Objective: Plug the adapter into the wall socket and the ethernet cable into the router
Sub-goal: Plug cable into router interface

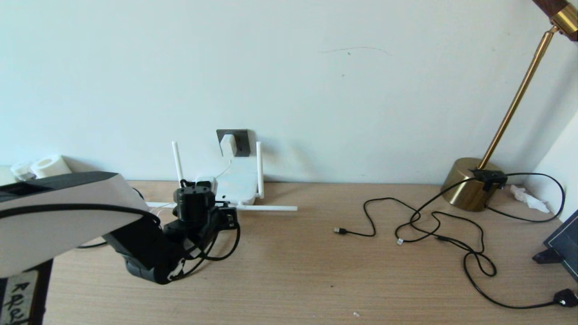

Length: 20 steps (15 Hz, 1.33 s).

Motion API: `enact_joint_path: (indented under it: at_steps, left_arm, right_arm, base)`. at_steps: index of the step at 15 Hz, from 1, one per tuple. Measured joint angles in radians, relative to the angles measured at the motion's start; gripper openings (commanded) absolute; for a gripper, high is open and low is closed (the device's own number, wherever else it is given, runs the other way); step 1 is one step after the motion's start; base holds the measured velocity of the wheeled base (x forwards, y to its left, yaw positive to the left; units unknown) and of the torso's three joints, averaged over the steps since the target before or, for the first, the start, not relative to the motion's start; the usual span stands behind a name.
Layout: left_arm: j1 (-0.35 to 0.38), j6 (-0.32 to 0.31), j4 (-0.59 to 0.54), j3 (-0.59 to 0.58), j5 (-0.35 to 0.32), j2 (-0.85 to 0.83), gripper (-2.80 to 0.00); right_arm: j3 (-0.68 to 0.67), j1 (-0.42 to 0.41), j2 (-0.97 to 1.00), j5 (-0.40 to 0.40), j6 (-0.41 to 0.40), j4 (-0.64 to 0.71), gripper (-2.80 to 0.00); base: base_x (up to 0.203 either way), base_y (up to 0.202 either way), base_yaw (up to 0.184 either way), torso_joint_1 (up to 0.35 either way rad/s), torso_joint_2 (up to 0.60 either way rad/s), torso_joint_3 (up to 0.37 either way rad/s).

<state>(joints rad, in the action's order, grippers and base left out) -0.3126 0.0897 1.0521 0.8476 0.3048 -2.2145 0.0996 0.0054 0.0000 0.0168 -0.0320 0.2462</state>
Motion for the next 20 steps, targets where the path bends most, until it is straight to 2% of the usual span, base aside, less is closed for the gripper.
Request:
enact_joint_path:
  at_steps: [20]
  left_arm:
    - [0.011, -0.007, -0.008, 0.008, -0.009, -0.004, -2.8]
  right_arm:
    - [0.0, 0.0, 0.0, 0.0, 0.0, 0.0, 0.0]
  base:
    - [0.0, 0.0, 0.0, 0.0, 0.0, 0.0]
